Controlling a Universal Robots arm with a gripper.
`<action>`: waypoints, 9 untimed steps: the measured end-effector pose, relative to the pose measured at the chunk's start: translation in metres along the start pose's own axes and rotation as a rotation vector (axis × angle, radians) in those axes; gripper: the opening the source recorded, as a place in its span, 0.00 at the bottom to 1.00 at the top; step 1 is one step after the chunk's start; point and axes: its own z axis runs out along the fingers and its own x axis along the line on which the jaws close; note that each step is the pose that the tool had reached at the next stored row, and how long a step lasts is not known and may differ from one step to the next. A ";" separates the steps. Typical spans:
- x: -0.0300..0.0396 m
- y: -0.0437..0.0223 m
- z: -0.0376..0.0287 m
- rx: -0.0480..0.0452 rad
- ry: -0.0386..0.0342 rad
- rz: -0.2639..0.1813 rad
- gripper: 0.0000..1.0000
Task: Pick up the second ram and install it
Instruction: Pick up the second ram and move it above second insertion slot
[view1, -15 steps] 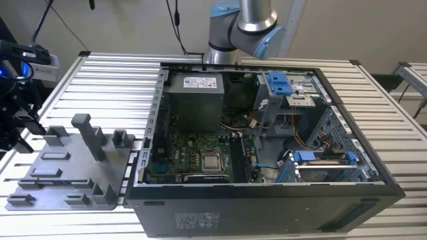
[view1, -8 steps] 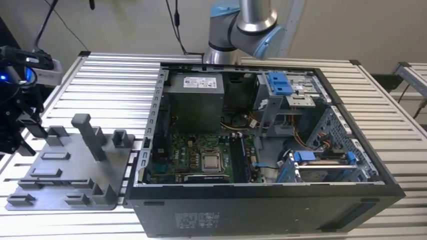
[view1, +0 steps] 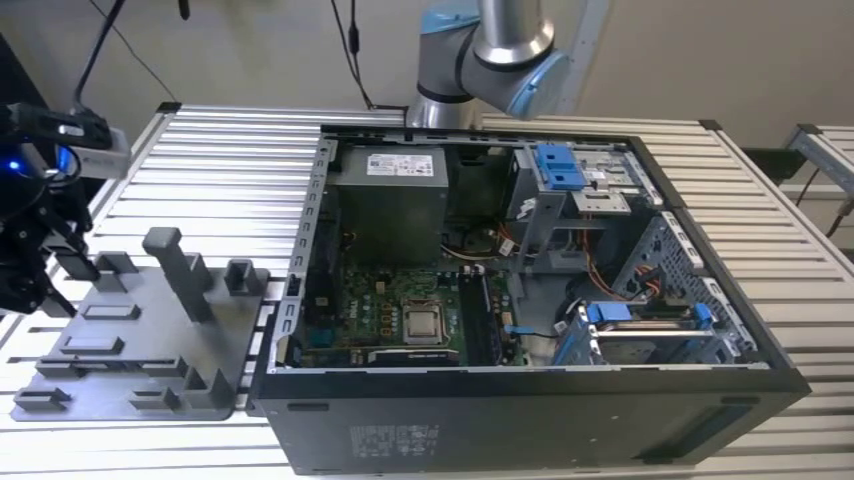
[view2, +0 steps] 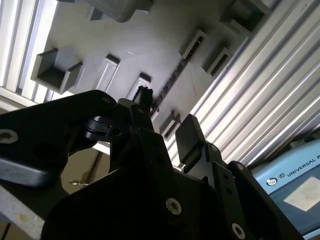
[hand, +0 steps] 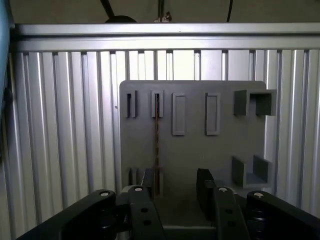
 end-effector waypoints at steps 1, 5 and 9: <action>-0.0001 0.0001 0.0007 0.0000 0.0000 0.000 0.48; 0.0000 0.0000 0.0015 -0.0002 0.0002 0.000 0.48; 0.0000 0.0000 0.0018 0.0000 0.0000 0.000 0.48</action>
